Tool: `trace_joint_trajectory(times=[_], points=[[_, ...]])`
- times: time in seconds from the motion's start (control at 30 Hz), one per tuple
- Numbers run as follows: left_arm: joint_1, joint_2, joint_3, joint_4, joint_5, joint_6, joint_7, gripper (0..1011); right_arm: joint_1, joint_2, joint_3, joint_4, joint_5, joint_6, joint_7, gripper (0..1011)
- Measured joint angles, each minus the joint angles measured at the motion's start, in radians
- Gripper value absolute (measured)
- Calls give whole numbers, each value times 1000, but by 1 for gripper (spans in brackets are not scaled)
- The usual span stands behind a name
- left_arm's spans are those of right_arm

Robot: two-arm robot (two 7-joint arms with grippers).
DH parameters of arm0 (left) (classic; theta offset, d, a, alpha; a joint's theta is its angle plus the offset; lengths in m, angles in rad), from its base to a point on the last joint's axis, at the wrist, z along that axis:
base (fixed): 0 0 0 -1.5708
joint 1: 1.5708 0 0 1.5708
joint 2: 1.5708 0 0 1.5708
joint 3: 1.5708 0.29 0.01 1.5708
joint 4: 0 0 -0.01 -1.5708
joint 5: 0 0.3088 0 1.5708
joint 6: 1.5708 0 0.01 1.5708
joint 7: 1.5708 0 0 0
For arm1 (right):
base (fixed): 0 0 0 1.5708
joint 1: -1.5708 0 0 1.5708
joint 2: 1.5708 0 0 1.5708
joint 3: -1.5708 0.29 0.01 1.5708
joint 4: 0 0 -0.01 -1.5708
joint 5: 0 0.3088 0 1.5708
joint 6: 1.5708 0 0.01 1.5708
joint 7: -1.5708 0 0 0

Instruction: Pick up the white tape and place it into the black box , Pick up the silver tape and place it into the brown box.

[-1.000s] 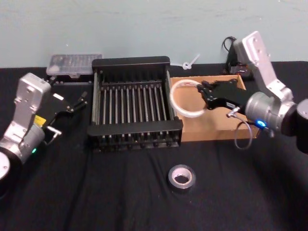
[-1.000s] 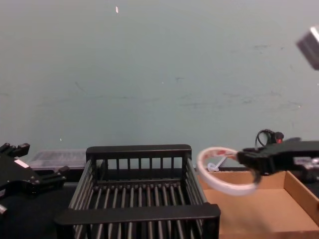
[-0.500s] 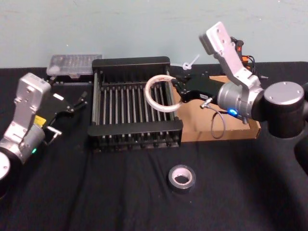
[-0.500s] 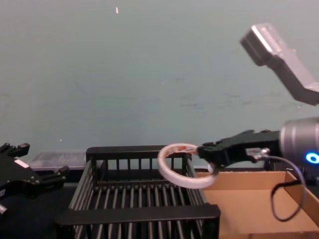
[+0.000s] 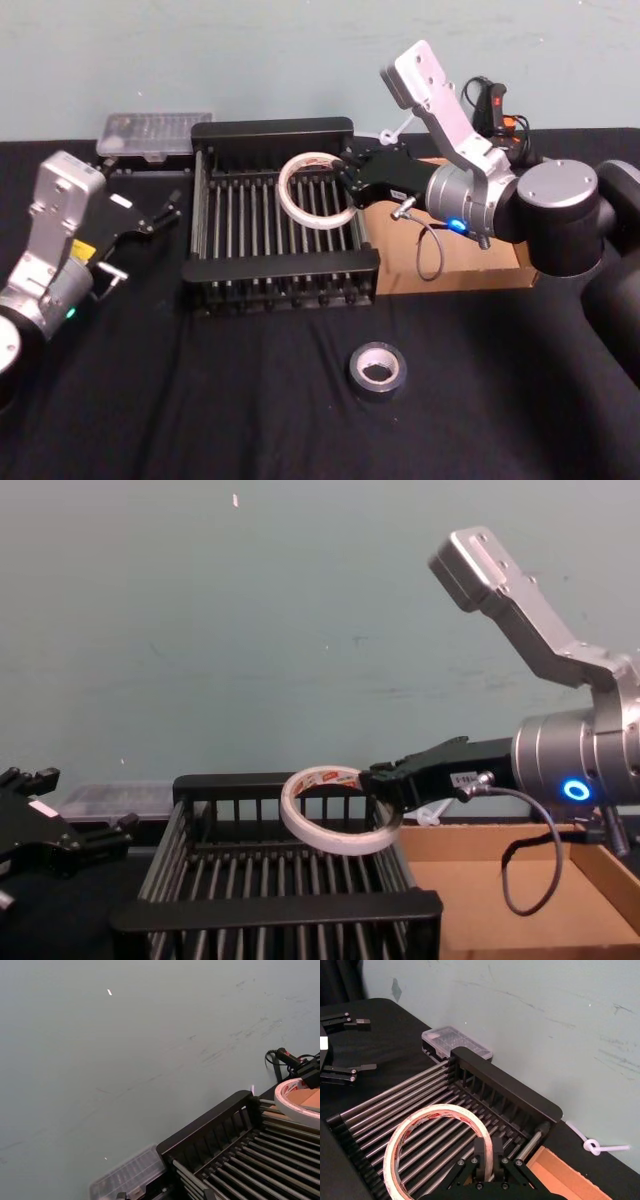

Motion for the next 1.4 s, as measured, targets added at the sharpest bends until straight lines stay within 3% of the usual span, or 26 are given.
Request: trace_joint_trajectory(times=[0.4,0.77,1.13,1.4], points=[[0,0,0,0,0,0,0,1001,-2,3,1,-2,2,1,0,117],[0,0,0,0,0,0,0,1001,-3,4,2,-4,4,2,-1,431],[0,0,0,0,0,0,0,1001,-3,4,3,-5,5,3,-1,808],[0,0,0,0,0,0,0,1001,-3,4,3,-5,5,3,-1,1002]])
